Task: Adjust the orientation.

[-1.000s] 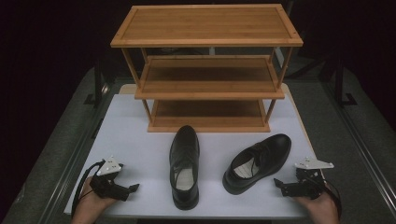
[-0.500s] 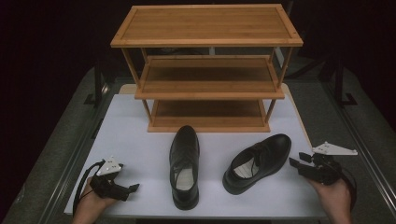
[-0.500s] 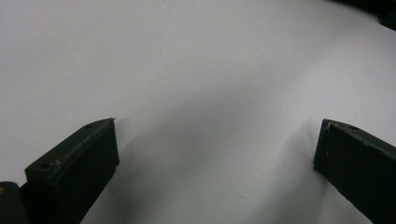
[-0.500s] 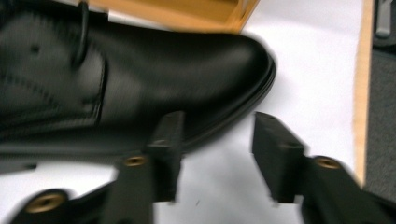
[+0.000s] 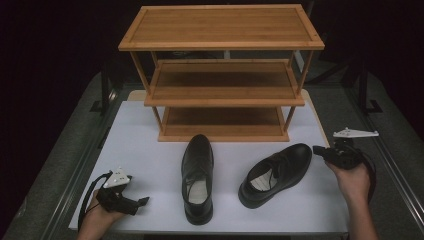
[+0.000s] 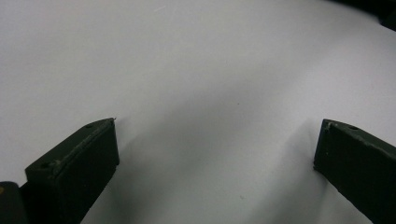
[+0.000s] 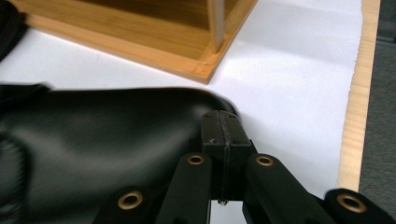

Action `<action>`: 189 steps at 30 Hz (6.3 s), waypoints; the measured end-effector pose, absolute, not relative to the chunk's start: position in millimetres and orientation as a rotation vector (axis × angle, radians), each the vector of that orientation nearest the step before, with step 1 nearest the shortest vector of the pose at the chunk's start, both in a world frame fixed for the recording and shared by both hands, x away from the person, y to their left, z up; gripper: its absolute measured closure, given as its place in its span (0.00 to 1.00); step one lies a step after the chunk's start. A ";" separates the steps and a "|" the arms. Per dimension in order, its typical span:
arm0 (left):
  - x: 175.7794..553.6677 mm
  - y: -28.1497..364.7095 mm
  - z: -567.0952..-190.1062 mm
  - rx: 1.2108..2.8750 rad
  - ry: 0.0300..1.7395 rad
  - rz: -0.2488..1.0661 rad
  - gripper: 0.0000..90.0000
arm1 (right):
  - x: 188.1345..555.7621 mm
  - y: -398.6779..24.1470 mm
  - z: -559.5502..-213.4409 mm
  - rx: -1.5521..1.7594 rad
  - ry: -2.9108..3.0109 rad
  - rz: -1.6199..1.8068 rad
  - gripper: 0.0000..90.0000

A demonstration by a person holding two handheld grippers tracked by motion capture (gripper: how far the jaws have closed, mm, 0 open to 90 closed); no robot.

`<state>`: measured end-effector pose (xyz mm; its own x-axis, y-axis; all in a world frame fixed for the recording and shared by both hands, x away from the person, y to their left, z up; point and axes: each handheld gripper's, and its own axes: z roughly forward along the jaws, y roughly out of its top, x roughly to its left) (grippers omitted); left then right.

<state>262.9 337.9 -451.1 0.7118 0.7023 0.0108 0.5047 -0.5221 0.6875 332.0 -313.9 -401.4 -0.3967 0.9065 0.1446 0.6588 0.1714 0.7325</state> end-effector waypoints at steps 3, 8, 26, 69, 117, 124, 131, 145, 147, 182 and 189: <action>262.9 337.7 -451.2 2.239 0.913 0.379 0.00 | 344.6 -319.6 -406.5 1.506 2.121 1.044 1.00; 263.0 337.7 -451.3 2.238 0.914 0.376 0.00 | 360.5 -325.0 -417.5 1.532 2.133 1.006 1.00; 263.9 337.8 -451.2 2.238 0.919 0.368 0.00 | 366.3 -322.0 -429.4 1.566 2.190 0.975 1.00; 264.0 338.0 -451.2 2.237 0.918 0.367 0.00 | 312.3 -282.3 -417.0 1.415 2.281 1.079 1.00; 264.0 338.1 -451.3 2.237 0.919 0.366 0.00 | 246.3 -227.0 -444.7 1.258 2.512 1.139 1.00; 264.0 338.0 -451.3 2.237 0.919 0.366 0.00 | 249.8 -223.4 -443.7 1.247 2.512 1.142 1.00; 264.1 338.1 -451.3 2.237 0.919 0.366 0.00 | 260.0 -213.8 -443.0 1.231 2.519 1.128 1.00; 264.1 338.0 -451.3 2.238 0.919 0.366 0.00 | 279.0 -198.6 -441.4 1.199 2.544 1.106 1.00; 264.1 338.0 -451.3 2.238 0.919 0.367 0.00 | 281.5 -196.3 -441.3 1.198 2.547 1.105 1.00; 264.0 337.9 -451.3 2.237 0.919 0.367 0.00 | 320.6 -149.5 -437.6 1.134 2.580 1.067 1.00; 264.1 338.2 -451.1 2.237 0.919 0.367 0.00 | 319.0 -153.1 -436.4 1.171 2.550 1.094 1.00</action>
